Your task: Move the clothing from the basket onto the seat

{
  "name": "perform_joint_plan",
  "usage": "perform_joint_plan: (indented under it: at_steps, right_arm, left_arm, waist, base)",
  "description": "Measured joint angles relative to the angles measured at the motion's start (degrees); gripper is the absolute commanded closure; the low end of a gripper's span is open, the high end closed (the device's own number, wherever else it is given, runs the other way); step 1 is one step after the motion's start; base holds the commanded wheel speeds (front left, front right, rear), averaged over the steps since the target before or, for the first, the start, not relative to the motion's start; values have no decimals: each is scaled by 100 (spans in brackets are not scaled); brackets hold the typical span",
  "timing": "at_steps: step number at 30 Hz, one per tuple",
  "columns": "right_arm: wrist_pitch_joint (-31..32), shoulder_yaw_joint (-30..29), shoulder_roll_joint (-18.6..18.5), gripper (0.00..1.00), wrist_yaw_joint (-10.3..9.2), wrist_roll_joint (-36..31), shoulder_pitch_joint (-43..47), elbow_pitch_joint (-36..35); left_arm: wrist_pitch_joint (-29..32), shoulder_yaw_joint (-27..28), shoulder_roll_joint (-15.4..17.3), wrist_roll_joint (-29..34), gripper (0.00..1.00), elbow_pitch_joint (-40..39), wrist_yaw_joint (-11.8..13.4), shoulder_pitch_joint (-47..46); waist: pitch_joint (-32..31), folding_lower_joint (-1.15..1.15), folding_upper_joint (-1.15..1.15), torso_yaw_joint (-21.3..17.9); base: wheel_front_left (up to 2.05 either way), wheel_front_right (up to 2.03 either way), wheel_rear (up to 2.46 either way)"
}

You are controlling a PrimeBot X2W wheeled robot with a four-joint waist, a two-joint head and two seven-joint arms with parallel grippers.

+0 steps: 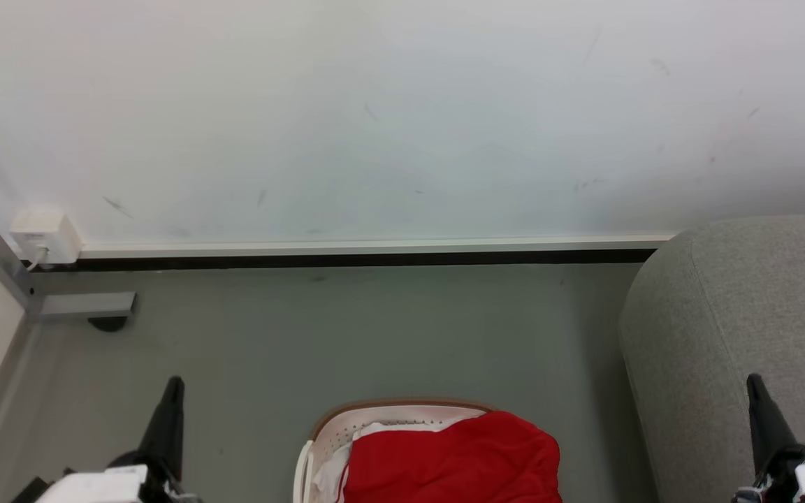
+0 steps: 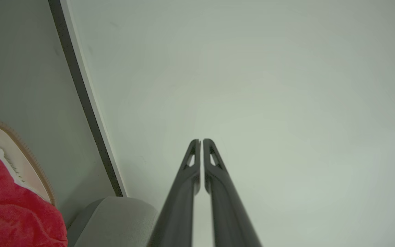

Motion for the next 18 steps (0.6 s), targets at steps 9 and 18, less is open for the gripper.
perform_joint_plan:
  at_steps: [9,18]
  right_arm:
    - [-171,64,47,0,0,-255,159,125]
    - [-420,164,-46,0,0,-1436,191,-46]
  left_arm:
    - [-166,-132,-37,105,0,156,18,149]
    - [-420,-227,-37,805,0,156,18,149]
  waist:
    - [3,0,0,10]
    - [10,0,0,21]
  base:
    - [0,0,0]
    - [0,0,0]
